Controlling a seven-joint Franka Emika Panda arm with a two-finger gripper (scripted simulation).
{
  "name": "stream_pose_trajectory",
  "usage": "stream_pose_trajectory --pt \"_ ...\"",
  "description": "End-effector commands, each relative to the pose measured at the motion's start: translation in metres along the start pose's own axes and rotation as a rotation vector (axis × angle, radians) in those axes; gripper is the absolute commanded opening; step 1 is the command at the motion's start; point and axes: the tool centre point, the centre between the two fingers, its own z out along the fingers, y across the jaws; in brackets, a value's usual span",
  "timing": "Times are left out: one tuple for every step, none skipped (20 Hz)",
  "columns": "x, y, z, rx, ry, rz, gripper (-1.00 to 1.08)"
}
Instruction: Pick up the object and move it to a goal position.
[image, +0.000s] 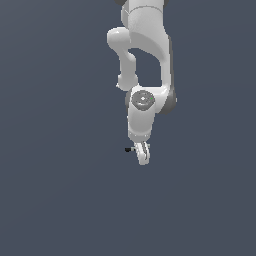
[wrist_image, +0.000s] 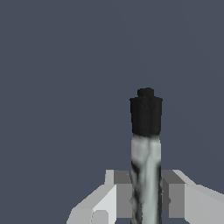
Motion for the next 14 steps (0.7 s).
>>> stream_pose_trajectory --pt "0.017 0.006 -0.024 0.001 0.0 0.001 -1.0" --pt "0.024 0.009 -0.034 0.001 0.0 0.001 -1.0" --pt "0.032 0.011 -0.044 0.001 -0.001 0.002 -1.0" --pt "0.039 0.014 -0.054 0.001 -0.001 0.002 -1.0" --pt "0.046 0.017 -0.065 0.001 -0.001 0.002 -1.0" --pt "0.054 0.02 -0.075 0.001 -0.001 0.002 -1.0" --pt "0.061 0.022 -0.086 0.001 -0.001 0.002 -1.0" --pt "0.069 0.025 -0.096 0.001 -0.001 0.002 -1.0" --pt "0.076 0.027 -0.106 0.001 -0.002 0.002 -1.0" --pt "0.084 0.03 -0.117 0.001 -0.002 0.002 -1.0" --pt "0.091 0.033 -0.127 0.001 -0.002 0.002 -1.0" --pt "0.098 0.035 -0.137 0.001 -0.002 0.002 -1.0" --pt "0.106 0.038 -0.148 0.001 -0.001 0.003 -1.0" --pt "0.113 0.04 -0.158 0.001 -0.001 0.003 -1.0"
